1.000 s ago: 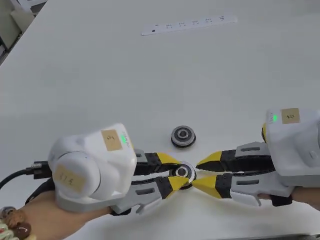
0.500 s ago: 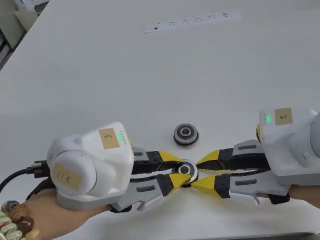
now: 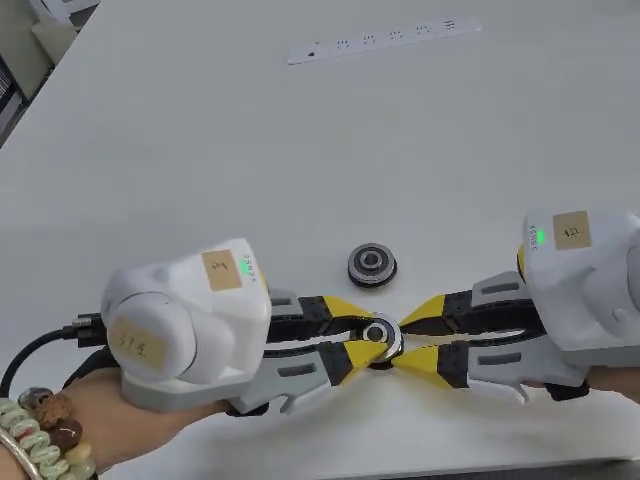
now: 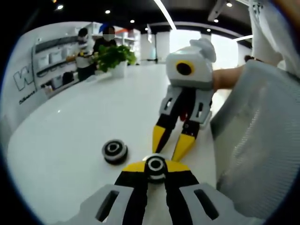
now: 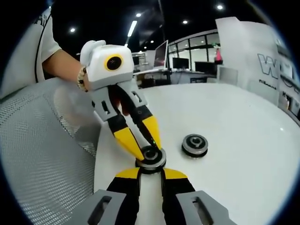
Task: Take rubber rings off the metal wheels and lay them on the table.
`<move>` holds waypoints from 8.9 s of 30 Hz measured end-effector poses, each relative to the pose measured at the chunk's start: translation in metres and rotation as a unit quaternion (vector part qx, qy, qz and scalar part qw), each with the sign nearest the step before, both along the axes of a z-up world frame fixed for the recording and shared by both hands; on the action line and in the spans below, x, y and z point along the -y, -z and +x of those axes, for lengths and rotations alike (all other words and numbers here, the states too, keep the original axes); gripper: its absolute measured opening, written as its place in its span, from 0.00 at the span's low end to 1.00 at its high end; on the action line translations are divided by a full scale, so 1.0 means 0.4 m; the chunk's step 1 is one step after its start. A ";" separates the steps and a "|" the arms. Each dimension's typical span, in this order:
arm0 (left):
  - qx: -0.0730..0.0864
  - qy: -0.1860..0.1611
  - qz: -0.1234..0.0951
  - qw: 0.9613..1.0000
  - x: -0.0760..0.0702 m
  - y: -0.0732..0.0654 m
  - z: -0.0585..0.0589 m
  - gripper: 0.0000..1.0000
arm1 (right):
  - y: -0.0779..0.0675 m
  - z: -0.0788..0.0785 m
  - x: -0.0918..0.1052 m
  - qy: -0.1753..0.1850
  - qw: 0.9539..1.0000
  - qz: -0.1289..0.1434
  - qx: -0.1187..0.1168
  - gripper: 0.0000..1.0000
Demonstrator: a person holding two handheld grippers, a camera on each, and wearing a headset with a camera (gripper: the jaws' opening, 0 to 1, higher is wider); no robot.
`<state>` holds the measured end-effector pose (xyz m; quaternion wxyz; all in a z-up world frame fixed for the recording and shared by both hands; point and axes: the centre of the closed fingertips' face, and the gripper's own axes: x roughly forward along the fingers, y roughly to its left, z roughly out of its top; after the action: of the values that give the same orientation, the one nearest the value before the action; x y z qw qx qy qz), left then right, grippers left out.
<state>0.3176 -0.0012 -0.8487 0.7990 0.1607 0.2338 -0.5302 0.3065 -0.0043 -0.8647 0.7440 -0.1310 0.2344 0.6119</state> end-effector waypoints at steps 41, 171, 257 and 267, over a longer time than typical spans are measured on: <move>0.005 -0.005 -0.008 1.000 0.005 0.004 0.002 0.14 | 0.006 -0.001 0.012 0.010 1.000 -0.008 -0.009 0.07; 0.024 0.006 -0.013 1.000 0.019 0.005 -0.004 0.14 | -0.053 -0.002 0.008 0.150 0.894 0.220 -0.360 0.00; 0.016 0.028 -0.014 0.999 0.035 -0.039 -0.036 0.23 | -0.082 0.004 0.028 0.160 0.900 0.240 -0.327 0.00; 0.041 0.031 -0.030 0.998 0.035 -0.123 -0.023 0.33 | -0.100 0.001 0.050 0.169 0.901 0.242 -0.318 0.00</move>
<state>0.3085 -0.0153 -0.7995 0.7959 0.1653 0.1794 -0.5541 0.3068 -0.0242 -0.8246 0.7309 0.2960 0.3219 0.5239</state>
